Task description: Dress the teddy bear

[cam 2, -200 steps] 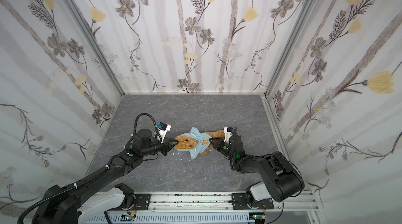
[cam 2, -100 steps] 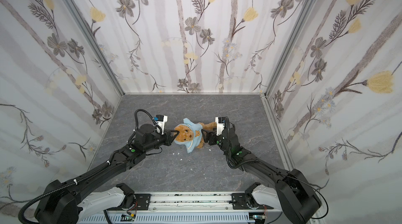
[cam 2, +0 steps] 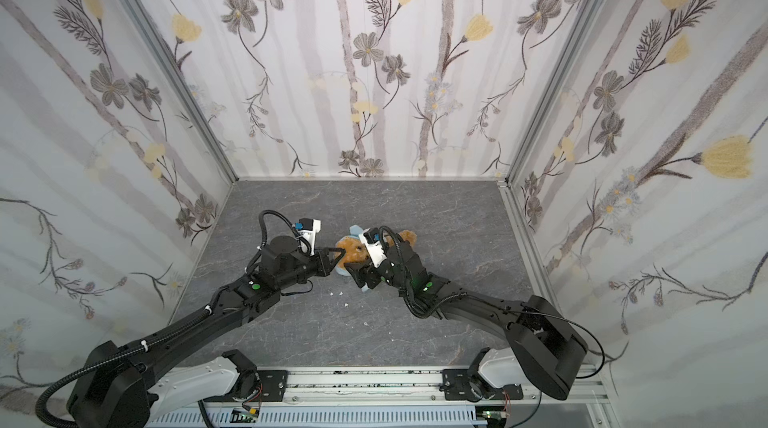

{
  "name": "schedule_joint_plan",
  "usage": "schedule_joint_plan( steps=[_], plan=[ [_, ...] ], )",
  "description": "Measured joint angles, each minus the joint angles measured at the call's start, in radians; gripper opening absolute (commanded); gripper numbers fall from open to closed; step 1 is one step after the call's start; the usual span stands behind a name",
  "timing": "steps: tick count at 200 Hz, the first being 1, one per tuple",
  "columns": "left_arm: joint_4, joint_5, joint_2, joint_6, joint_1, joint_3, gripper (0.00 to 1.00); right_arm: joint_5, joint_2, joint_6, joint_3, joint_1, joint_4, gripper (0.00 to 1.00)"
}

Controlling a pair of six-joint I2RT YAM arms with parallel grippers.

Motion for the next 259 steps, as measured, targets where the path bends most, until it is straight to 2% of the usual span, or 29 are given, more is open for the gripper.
schedule_joint_plan(
  steps=[18,35,65,89,93,103,113,135,153,182,204,259],
  plan=[
    [-0.005,-0.002,0.005,0.001,0.000,0.003,0.00,-0.013,0.035,-0.006,0.027,0.003,-0.003,0.69],
    [-0.011,-0.008,0.012,0.008,0.000,0.008,0.00,-0.023,0.074,-0.014,0.055,0.003,-0.006,0.56],
    [-0.032,-0.019,0.025,0.015,-0.001,0.015,0.00,-0.051,0.109,-0.014,0.060,0.003,0.003,0.27],
    [-0.038,-0.032,0.026,0.020,-0.001,0.021,0.00,-0.058,0.121,-0.005,0.051,0.004,0.040,0.00],
    [-0.038,-0.032,0.025,0.023,-0.001,0.021,0.01,-0.057,0.119,-0.001,0.045,0.004,0.050,0.00],
    [-0.039,-0.028,0.021,0.027,-0.002,0.021,0.21,-0.065,0.107,0.016,0.024,0.000,0.072,0.00],
    [-0.039,-0.023,0.010,0.035,-0.004,0.019,0.37,-0.073,0.091,0.025,0.004,-0.006,0.090,0.00],
    [-0.008,-0.021,-0.054,0.055,-0.005,-0.016,0.56,-0.082,0.063,0.063,-0.033,-0.052,0.098,0.00],
    [0.000,-0.052,-0.112,0.071,-0.008,-0.061,0.65,-0.081,0.033,0.121,-0.067,-0.098,0.104,0.00],
    [0.002,-0.122,-0.148,0.078,-0.027,-0.123,0.77,-0.131,0.014,0.202,-0.072,-0.116,0.149,0.00],
    [0.010,-0.141,-0.089,0.074,-0.064,-0.126,0.80,-0.152,0.011,0.253,-0.072,-0.121,0.171,0.00],
    [0.036,-0.132,0.039,0.028,-0.086,-0.056,0.96,-0.132,0.005,0.303,-0.068,-0.107,0.170,0.00]
  ],
)
